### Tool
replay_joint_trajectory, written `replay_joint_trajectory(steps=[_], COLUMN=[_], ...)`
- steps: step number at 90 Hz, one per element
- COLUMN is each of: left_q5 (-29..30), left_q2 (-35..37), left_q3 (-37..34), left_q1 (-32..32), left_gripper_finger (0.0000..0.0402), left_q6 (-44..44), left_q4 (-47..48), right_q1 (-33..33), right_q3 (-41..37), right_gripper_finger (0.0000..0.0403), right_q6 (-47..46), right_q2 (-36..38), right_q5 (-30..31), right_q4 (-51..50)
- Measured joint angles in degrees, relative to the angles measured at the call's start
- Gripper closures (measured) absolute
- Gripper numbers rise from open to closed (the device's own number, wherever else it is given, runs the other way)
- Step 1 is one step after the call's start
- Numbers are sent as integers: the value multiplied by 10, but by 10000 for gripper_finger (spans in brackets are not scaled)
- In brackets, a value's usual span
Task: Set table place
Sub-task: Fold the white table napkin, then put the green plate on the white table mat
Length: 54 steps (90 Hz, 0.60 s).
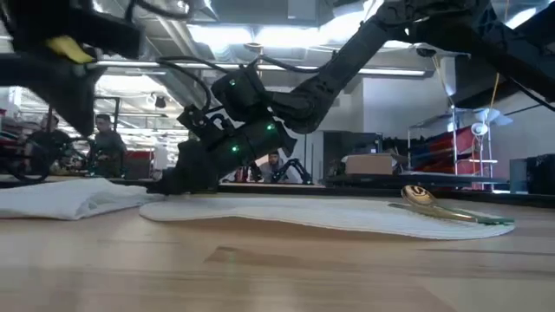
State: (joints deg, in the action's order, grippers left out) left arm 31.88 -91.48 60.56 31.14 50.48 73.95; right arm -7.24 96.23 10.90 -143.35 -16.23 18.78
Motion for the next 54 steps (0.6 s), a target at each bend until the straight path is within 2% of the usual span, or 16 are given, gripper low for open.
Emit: replay_joint_trajectory(steps=[22,36,45,54], left_q5=[48,49,49,46], left_q2=[81,134,148,150], left_q3=[-27,-67,-89,-104], left_q1=[-1,-26,-56,-88], left_gripper_finger=[402,402,402,402], left_q6=[34,46,45,1], left_q4=[-22,-40,-71,-111], right_q1=[5,17,24,25], right_q3=[-1,-1,0,0], right_gripper_finger=[403,403,403,403], right_q6=[6,31,76,125], right_q2=[16,47,74,102], right_q5=[-12,-18,-18,-7], right_q4=[8,-3,-50,-121])
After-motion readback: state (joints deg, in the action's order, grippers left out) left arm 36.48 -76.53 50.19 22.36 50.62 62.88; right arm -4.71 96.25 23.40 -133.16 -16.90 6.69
